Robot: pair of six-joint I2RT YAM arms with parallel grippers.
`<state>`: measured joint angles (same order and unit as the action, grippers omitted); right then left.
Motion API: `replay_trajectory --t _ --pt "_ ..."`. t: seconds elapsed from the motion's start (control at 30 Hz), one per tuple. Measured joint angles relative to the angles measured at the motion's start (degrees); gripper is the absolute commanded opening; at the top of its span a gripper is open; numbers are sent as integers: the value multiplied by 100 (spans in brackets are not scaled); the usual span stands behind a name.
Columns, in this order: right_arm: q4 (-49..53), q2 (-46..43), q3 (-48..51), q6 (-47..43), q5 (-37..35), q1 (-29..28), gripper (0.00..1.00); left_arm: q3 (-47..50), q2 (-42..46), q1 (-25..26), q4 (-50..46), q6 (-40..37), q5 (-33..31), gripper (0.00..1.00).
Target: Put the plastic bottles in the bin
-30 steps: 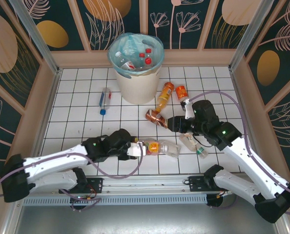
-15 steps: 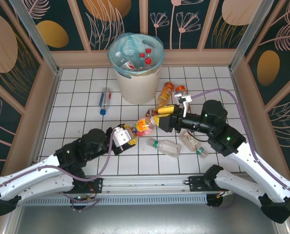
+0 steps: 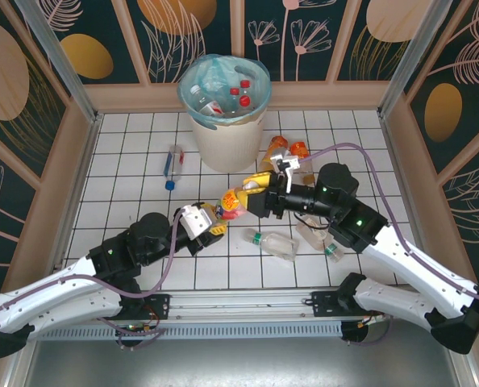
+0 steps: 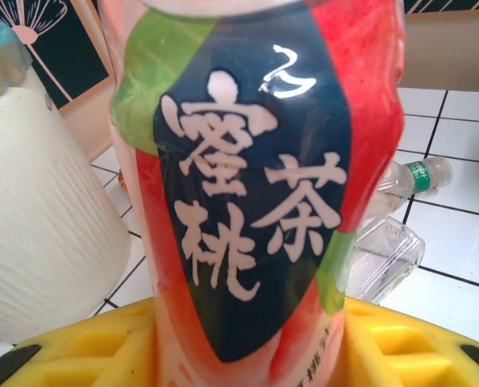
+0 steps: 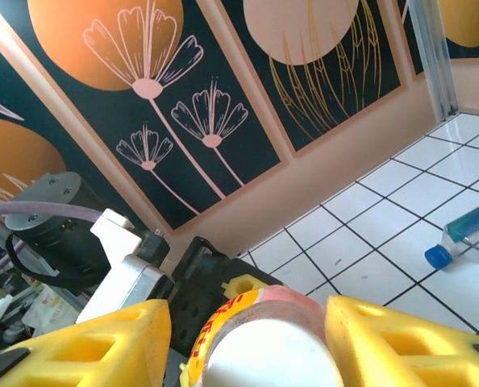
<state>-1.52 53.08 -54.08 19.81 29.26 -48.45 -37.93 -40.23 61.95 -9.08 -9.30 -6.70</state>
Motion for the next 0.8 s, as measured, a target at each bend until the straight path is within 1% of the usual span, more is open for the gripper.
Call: replay_trajectory --t 0.1,0.17,0.23,0.3,0.37,0.43,0.53,0.6,0.8 --pt "-7 48 -2 -61 -129 -37 34 0 0 0 -11 26 2 46" --pt "-2 61 -11 -114 -240 -37 26 0 2 0 -9 68 4 48" --pt "-2 63 -17 -170 -306 -44 19 0 2 0 -2 111 4 59" --pt "22 83 -63 -173 -372 -63 9 2 9 0 28 136 -20 75" --pt "190 166 -254 -199 -511 -85 3 2 35 11 105 223 -140 91" --pt "479 350 -647 -308 -774 -103 2 2 116 11 234 291 -378 98" --pt "925 758 -1574 -629 -1320 -107 0 2 365 11 411 387 -955 98" --pt "1080 1069 -2319 -935 -1738 -107 0 0 584 11 546 485 -1484 99" --pt "1158 2144 -4448 -1897 -2688 -28 0 -39 1255 11 627 1025 -3047 99"
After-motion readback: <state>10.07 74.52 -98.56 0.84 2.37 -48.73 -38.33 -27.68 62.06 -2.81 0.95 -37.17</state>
